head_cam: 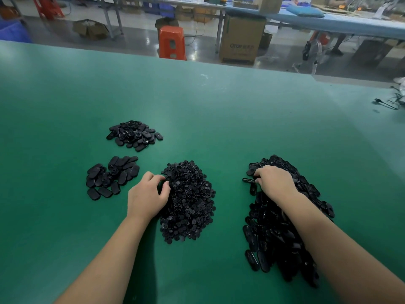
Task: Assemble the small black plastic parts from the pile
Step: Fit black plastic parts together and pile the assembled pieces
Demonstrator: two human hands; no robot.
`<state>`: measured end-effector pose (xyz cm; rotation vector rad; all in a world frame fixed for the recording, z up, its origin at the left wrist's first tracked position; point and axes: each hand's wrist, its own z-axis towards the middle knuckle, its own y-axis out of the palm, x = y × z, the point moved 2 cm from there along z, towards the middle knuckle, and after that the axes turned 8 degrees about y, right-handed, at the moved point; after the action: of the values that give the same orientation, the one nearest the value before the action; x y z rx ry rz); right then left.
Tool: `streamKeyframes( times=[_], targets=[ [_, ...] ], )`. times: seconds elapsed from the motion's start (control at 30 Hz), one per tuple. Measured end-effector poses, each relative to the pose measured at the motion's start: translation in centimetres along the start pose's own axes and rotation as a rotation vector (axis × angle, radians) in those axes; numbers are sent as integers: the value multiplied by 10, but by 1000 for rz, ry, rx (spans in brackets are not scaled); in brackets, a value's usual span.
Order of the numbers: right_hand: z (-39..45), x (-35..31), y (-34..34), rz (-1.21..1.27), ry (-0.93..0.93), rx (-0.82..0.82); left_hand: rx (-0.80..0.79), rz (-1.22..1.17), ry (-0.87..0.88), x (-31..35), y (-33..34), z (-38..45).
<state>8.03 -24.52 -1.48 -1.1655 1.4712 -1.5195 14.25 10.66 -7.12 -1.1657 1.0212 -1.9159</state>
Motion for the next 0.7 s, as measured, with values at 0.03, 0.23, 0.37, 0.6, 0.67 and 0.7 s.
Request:
streamKeyframes(
  times=[0.03, 0.23, 0.37, 0.6, 0.67, 0.7],
  targets=[
    [0, 0, -2, 2, -4, 10, -2, -1, -2, 0, 0, 0],
    [1, -14, -14, 514, 112, 139, -12, 2, -5, -2, 0, 1],
    [-10, -48, -8, 1210, 338, 8, -12, -9, -6, -4, 1, 1],
    [-36, -108, 27, 1629, 559, 6, -6, -29, 1, -7, 2, 1],
    [-39, -116, 31, 1664, 590, 26, -8, -34, 1, -7, 3, 2],
    [-39, -119, 33, 1687, 610, 36, -9, -36, 0, -7, 3, 2]
  ],
)
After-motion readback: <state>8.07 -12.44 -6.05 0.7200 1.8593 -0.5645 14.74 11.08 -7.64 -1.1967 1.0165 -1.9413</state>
